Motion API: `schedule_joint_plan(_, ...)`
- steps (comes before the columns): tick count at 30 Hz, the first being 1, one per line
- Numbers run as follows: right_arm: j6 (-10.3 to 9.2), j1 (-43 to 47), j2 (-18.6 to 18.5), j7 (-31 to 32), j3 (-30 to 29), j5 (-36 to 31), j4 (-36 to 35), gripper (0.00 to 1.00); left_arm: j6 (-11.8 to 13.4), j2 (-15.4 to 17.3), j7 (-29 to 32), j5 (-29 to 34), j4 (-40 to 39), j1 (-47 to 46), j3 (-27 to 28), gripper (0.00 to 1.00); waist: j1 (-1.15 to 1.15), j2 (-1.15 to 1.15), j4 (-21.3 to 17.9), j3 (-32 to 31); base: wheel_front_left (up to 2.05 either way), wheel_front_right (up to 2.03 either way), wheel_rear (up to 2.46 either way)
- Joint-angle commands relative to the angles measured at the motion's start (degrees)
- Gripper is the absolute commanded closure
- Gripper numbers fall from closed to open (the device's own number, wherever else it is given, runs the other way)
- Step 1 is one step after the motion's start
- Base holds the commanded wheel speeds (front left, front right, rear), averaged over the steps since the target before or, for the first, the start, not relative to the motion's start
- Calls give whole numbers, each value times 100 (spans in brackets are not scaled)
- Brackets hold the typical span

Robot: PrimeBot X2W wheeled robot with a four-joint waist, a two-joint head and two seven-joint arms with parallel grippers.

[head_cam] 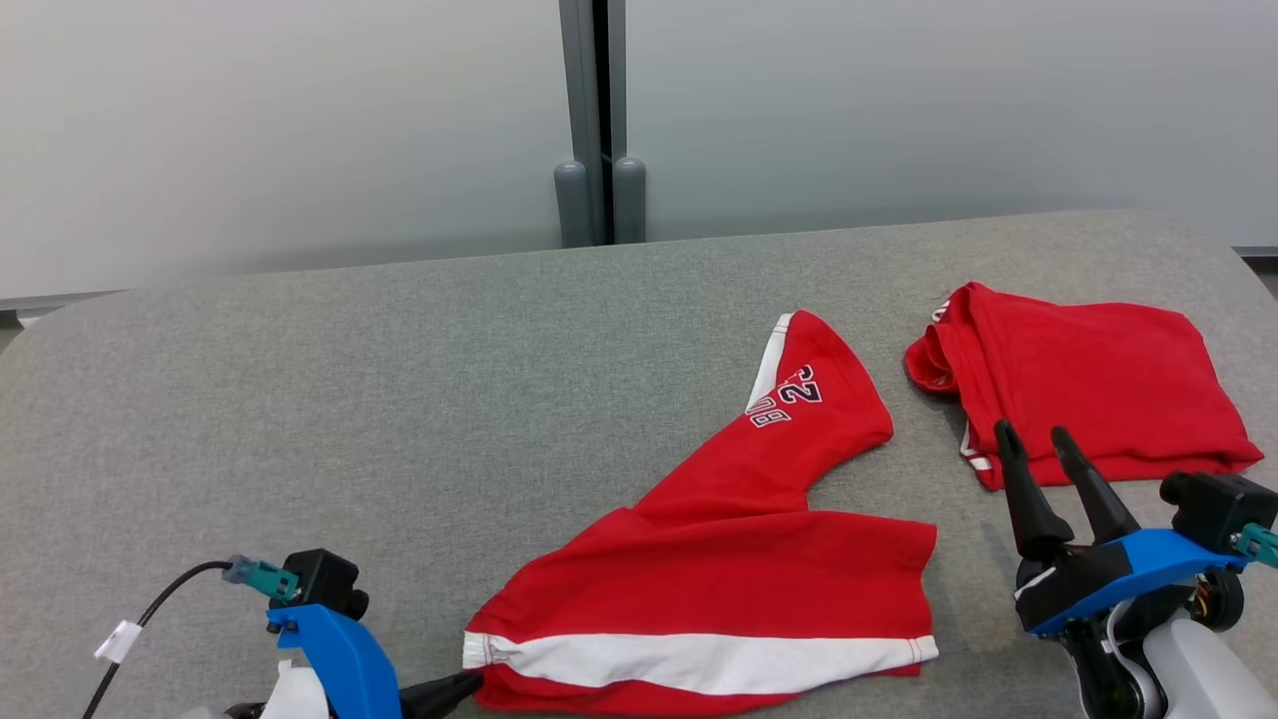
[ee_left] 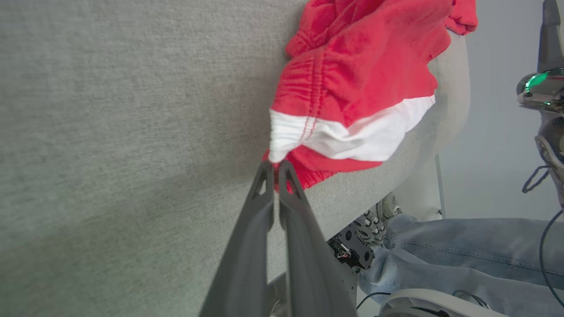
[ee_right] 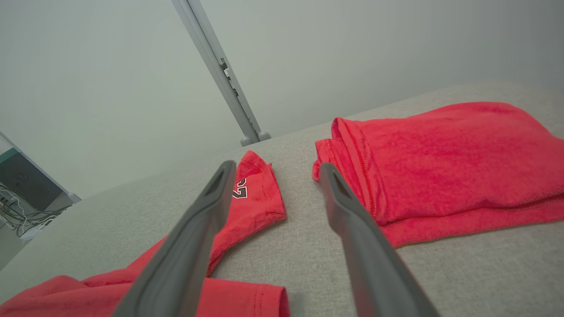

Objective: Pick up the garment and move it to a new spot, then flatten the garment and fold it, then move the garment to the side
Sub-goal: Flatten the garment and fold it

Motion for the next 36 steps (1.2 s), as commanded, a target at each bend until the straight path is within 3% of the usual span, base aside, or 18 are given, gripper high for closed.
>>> schedule_joint_plan(1, 1, 76, -10, 22, -13, -45, -9, 0, -10, -3, -199, 102, 71, -53, -26, 0, 0, 1, 16, 3, 0, 0, 0)
schedule_joint_plan(12, 1, 166, -17, 23, -62, -109, -87, 0, -8, 637, -1670, 794, -334, -133, 120, 0, 0, 1, 82, -94, 0, 0, 0)
schedule_joint_plan(15, 1, 255, 51, 5, -40, -111, -131, 0, 178, 731, -2511, 1185, -511, -98, 474, 0, 0, 1, 117, -143, 0, 0, 0)
schedule_joint_plan(18, 1, 318, 81, -23, 28, -102, -240, 0, 534, 728, -3488, 1759, -568, 21, 746, 0, 0, 1, 146, -197, 0, 0, 0)
schedule_joint_plan(19, 1, 349, 91, -33, 53, -139, -285, 0, 645, 676, -3758, 1911, -591, 63, 790, 0, 0, 1, 159, -218, 0, 0, 0)
schedule_joint_plan(20, 1, 432, 132, -83, 82, -296, -439, 0, 1079, 502, -4650, 2408, -643, 219, 939, 0, 0, 1, 204, -288, 0, 0, 0)
schedule_joint_plan(23, 1, 502, 166, -99, 10, -490, -566, 0, 1344, 329, -5166, 2711, -583, 335, 965, 0, 0, 1, 240, -336, 0, 0, 0)
schedule_joint_plan(24, 1, 573, 164, -105, -55, -745, -584, 0, 1617, 210, -5414, 3030, -514, 346, 1008, 0, 0, 1, 258, -376, 0, 0, 0)
schedule_joint_plan(27, 1, 627, 296, -108, -208, -1004, -697, 0, 1876, -126, -5546, 3370, -429, 477, 986, 0, 0, 1, 241, -420, 0, 0, 0)
schedule_joint_plan(31, 1, 789, 433, -110, -336, -1456, -879, 0, 1995, -572, -5581, 3719, -358, 589, 1068, 0, 0, 1, 191, -428, 0, 0, 0)
schedule_joint_plan(36, 1, 864, 527, -111, -364, -1834, -946, 0, 1786, -892, -5580, 4081, -258, 727, 1328, 0, 0, 1, 151, -400, 0, 0, 0)
